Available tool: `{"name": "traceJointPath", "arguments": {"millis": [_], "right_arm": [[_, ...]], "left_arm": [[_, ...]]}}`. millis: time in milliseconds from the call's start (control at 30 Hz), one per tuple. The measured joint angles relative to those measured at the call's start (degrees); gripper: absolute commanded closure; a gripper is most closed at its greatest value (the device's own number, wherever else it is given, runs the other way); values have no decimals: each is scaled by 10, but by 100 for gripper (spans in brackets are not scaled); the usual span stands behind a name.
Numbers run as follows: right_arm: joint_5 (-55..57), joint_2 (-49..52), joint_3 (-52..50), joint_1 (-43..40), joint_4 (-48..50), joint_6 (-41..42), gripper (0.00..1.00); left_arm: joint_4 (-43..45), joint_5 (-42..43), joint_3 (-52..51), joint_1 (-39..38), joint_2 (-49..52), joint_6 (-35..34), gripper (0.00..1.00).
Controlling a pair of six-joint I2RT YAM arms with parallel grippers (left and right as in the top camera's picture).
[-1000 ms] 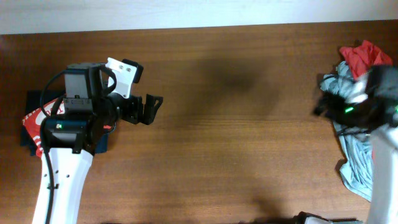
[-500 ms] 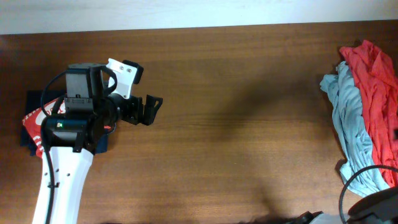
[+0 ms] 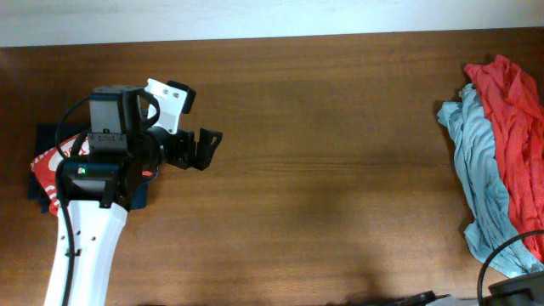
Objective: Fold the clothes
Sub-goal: 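Reach the right gripper to the clothes pile and grasp the orange-red shirt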
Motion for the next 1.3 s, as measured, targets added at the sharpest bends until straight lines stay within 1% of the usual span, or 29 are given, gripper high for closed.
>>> {"name": "traceJointPath", "arguments": {"millis": [167, 300, 767, 933, 1000, 1100, 1167, 1300], "right_arm": [[5, 2, -12, -30, 45, -2, 0], [5, 10, -12, -30, 83, -7, 7], [17, 104, -12, -31, 123, -16, 14], [22, 118, -12, -31, 126, -14, 28], [24, 118, -12, -31, 129, -12, 31], [30, 118, -12, -31, 129, -1, 30], [34, 118, -12, -31, 129, 4, 25], [45, 118, -12, -31, 130, 26, 21]], "left_arm": [[0, 0, 0, 0, 0, 0, 1], [0, 0, 0, 0, 0, 0, 1], [4, 0, 0, 0, 0, 0, 1], [4, 0, 0, 0, 0, 0, 1], [4, 0, 0, 0, 0, 0, 1], [4, 0, 0, 0, 0, 0, 1], [4, 0, 0, 0, 0, 0, 1], [4, 0, 0, 0, 0, 0, 1]]}}
